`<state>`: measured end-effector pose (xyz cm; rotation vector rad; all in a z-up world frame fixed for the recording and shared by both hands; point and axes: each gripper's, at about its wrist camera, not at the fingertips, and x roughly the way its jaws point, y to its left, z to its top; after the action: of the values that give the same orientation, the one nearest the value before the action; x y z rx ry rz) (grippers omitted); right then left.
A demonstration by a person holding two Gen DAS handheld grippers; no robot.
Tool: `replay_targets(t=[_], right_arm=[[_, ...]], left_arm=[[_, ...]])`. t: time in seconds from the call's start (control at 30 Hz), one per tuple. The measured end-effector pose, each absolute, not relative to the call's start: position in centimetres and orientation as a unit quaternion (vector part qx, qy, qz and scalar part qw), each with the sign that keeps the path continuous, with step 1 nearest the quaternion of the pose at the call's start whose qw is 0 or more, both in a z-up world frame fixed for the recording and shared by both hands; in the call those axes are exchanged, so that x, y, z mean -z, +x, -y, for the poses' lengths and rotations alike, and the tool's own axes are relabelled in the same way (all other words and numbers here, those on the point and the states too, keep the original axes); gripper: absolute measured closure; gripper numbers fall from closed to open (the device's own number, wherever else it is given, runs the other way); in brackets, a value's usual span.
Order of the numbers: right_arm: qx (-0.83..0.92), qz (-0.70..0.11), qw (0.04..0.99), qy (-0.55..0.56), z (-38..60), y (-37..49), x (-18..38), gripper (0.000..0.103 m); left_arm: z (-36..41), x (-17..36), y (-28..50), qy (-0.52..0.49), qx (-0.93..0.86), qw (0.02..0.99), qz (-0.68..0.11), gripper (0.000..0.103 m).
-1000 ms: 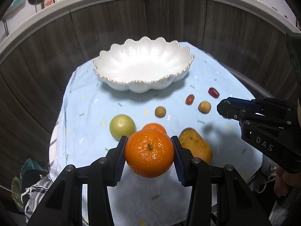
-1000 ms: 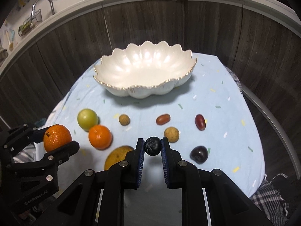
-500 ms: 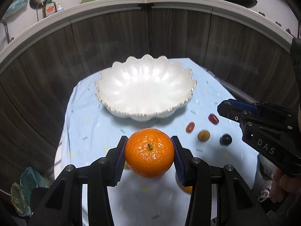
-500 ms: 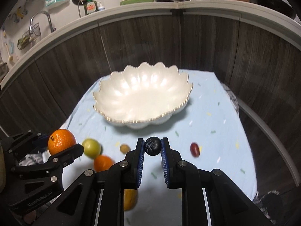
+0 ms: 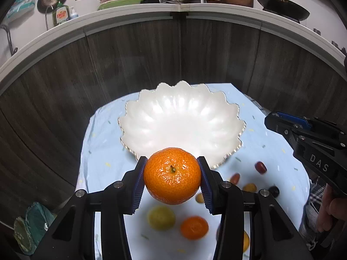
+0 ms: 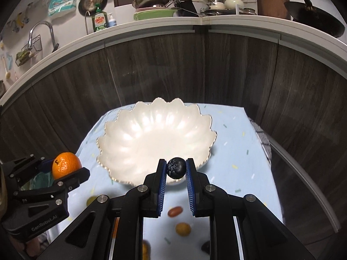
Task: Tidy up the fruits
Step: 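Carry the tangerine and blueberry over the white bowl and open both tools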
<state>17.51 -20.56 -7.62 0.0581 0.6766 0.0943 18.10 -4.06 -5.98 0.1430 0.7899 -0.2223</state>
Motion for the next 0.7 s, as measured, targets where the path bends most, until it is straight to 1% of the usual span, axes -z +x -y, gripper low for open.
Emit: replay_targets(t=[0.33, 0.7], right_arm=[[-0.033, -0.34, 0.939, 0.027, 21.2, 21.1, 8.1, 0.084], [-0.023, -0.381, 0.924, 0.031, 21.7, 25.3, 10.2, 0.084]], left_arm=[[4.1, 6.2, 21.8, 0.074, 0.11, 0.911, -0.392, 0.058], [3.9, 8.5, 25.7, 0.056, 0.105, 0.893, -0.435, 0.058]])
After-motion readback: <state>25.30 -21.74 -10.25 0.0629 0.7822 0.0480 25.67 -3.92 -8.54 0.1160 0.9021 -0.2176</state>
